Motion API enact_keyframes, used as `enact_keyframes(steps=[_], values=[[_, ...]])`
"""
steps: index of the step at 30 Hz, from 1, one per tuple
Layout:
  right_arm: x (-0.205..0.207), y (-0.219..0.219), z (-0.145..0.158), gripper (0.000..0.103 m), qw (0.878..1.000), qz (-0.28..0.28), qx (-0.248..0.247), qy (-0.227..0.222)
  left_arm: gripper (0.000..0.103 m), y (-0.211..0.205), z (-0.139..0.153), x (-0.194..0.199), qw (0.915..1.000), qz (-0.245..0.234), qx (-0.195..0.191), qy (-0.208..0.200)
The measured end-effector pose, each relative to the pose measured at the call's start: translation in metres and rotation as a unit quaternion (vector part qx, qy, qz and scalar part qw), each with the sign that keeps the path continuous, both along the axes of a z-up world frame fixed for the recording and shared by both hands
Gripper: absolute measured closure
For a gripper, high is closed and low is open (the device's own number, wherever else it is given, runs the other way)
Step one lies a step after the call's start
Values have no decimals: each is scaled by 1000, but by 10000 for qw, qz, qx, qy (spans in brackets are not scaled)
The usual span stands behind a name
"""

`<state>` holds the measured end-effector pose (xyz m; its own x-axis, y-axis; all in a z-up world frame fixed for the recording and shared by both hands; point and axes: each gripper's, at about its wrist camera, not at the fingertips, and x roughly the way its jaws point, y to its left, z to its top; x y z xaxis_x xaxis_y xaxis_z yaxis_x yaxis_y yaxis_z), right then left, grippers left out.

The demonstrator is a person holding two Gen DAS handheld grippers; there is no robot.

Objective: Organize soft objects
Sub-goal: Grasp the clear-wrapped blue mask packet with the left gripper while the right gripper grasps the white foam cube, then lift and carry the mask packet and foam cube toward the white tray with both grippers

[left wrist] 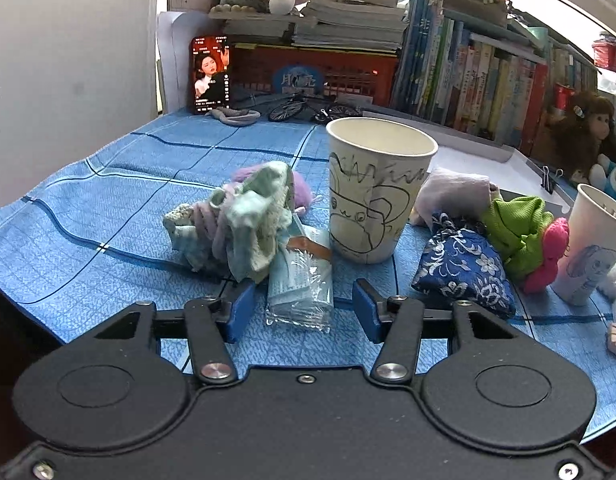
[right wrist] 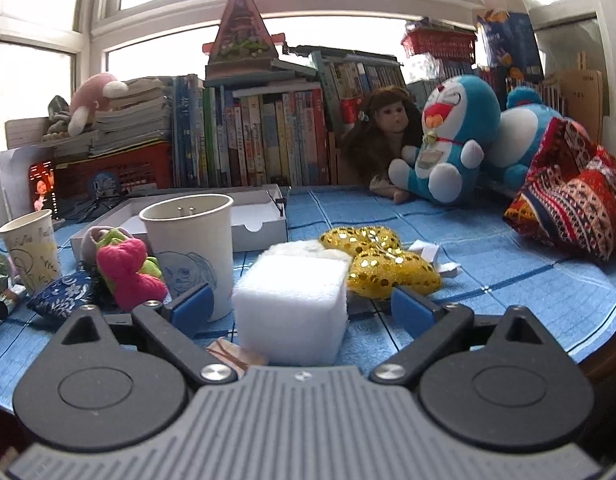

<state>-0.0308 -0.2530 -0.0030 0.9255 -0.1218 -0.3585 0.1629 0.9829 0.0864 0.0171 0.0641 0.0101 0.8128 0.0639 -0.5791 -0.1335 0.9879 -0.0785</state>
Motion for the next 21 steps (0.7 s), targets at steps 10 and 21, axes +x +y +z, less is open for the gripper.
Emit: enact_keyframes(steps=[10,21], values=[[15,4,-4,17,9999,80,29,105,58,-1,-7,15,10000,39,-71,48],[10,8,2,36,9999,86,-32,-40,70,-9,-4,2,9997,-136,188,3]])
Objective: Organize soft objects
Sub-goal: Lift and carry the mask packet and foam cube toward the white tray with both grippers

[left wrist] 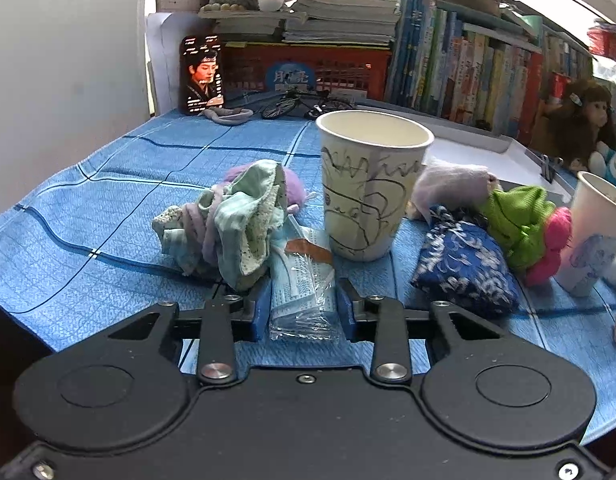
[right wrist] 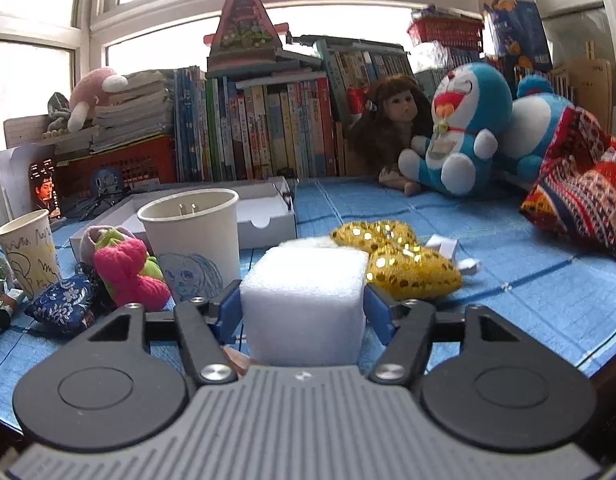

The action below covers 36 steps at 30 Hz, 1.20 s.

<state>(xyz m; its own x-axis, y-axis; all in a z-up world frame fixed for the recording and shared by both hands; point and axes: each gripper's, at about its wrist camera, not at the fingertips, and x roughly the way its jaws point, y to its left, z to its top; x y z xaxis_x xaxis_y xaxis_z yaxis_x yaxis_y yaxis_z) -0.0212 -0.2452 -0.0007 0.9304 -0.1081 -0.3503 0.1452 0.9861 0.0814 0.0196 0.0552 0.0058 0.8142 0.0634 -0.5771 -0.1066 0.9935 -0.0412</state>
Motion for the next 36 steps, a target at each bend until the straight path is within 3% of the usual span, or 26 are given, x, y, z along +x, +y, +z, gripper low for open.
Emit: enact_keyframes(steps=[10,18,30,36], values=[[-6,3,22,36,9994,139,61,-313,70,-14,24,-33,9980,-555,21,-290],[-3,-4,42,36,9983,271,171,-485,70,-13,69,-39,9938,-738,-122,-824],[18,-18,71,36,9968,352,355,-629,70,-5,111,-14,9889,-948,-384,-1082],[42,-30,88,36,9943,524,736,-571,70,-7,127,16,9869,-1065,-459,-1125]])
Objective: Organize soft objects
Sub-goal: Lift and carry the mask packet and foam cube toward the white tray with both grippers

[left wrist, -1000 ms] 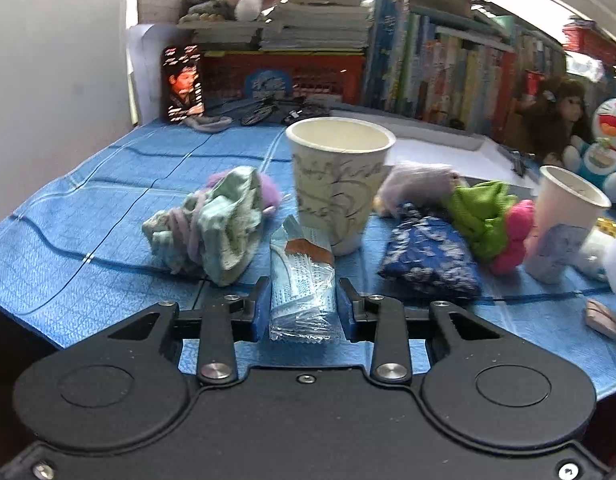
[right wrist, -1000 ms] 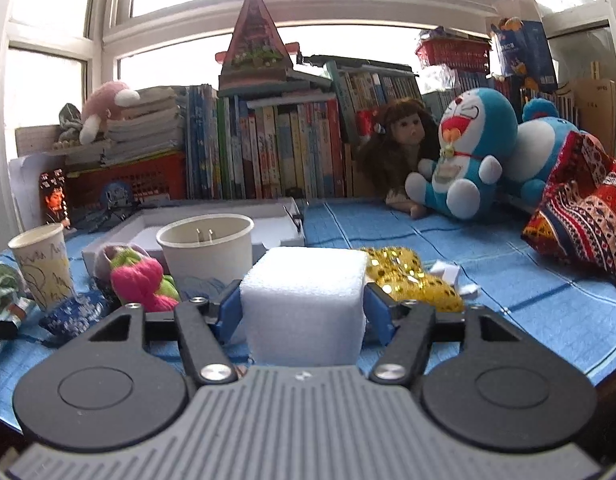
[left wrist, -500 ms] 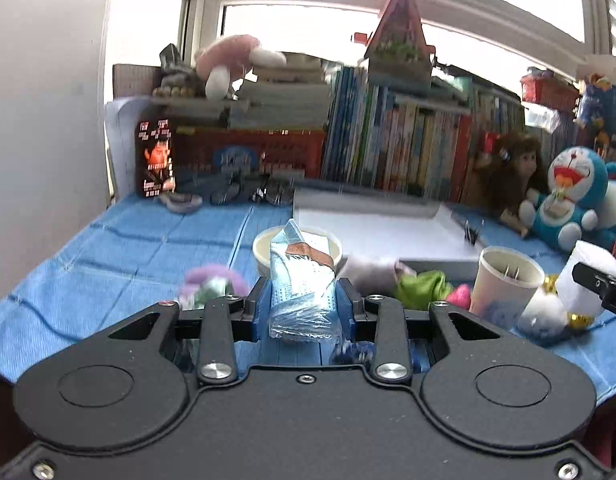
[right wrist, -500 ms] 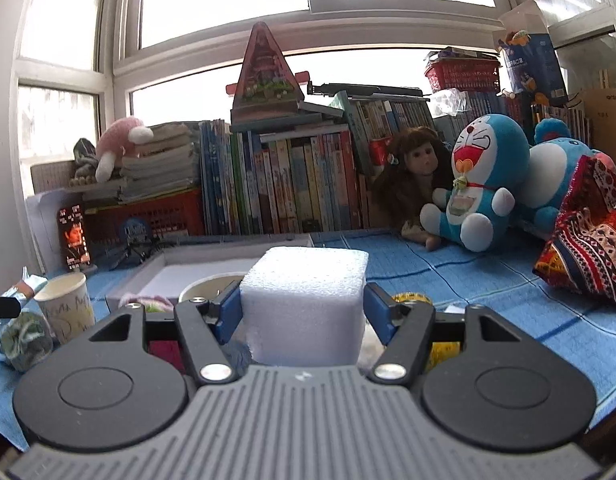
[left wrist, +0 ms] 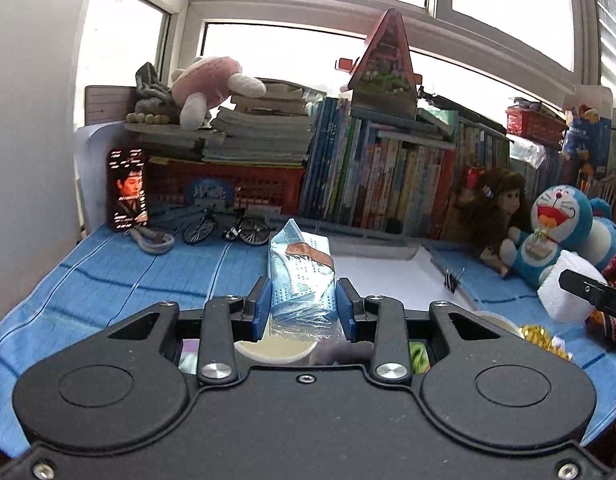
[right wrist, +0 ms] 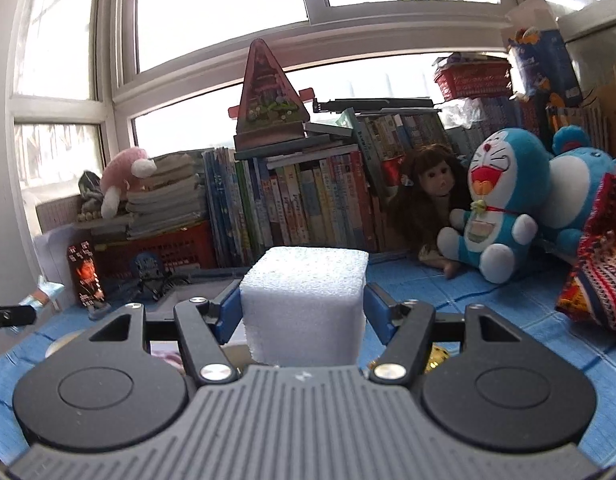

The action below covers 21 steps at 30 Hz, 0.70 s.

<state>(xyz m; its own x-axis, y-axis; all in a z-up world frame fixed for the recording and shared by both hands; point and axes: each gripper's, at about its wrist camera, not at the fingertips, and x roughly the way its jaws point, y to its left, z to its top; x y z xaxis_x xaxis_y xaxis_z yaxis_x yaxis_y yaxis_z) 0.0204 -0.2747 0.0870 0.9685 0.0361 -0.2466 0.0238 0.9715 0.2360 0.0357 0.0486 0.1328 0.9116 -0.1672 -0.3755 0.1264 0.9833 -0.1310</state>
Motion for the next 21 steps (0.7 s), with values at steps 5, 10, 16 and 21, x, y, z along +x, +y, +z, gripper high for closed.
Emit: enact_keyframes(steps=[5,10,16,21], values=[[23,-1,10,36,9998,153,109,47,70,-7,9,31,9999,-100,-60,25],[49,4,18,36,9995,293,-87,124,70,-15,14,68,9993,-259,-232,153],[85,1,23,36,9976,553,61,418,70,-24,22,113,9989,-266,-224,326],[119,6,26,36,9947,740,-72,714,70,-42,25,148,9986,-252,15,464]])
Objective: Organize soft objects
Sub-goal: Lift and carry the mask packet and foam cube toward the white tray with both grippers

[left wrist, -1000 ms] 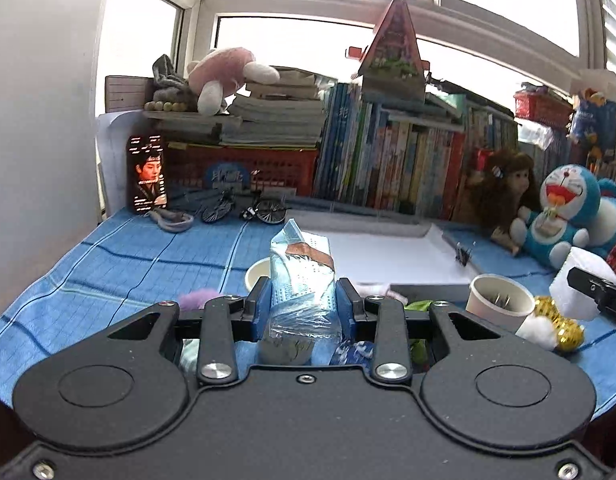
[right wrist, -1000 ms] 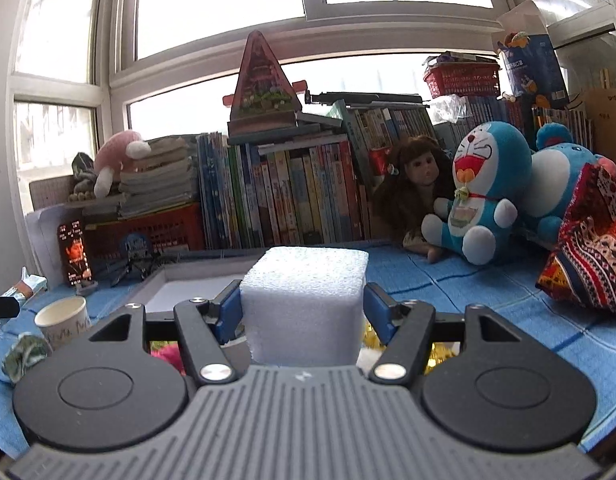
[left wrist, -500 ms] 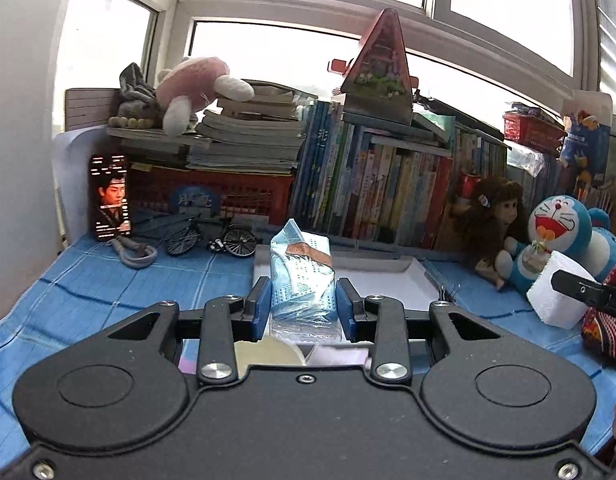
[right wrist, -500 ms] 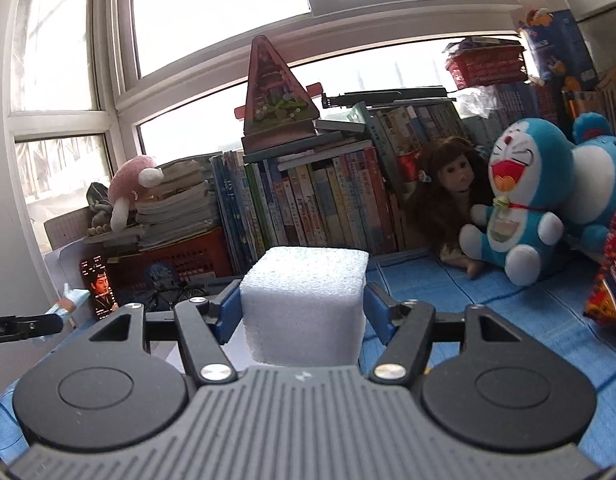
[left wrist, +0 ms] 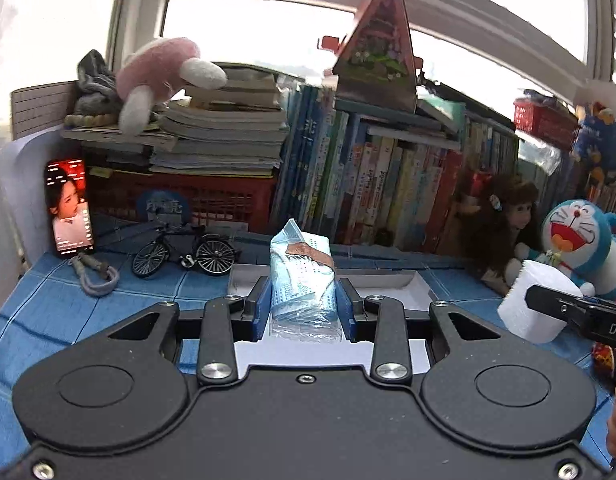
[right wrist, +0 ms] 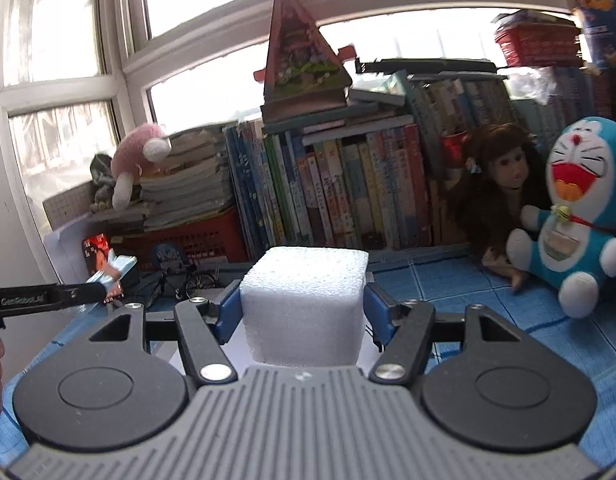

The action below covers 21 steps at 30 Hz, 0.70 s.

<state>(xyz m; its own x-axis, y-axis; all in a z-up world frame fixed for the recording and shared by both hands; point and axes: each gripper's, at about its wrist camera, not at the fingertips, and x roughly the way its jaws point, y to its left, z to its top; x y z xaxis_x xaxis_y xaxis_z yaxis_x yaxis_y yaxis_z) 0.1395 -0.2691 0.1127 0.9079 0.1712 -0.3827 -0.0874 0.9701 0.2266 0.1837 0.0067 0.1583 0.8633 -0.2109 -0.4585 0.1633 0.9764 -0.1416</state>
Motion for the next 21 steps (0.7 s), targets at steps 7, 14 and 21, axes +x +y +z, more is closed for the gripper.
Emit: enact_keyframes(steps=[7,14,21], values=[[38,11,-7,36,9985,206,-238,437,70,-15,-11,52,9973,-99,-107,713],[72,22,-28,36,9940,333,-308,991,70,-17,-43,92,9893,-19,-255,1436],[101,28,-55,35,9841,508,-319,1671,70,-20,-65,119,9794,-47,-256,2004]])
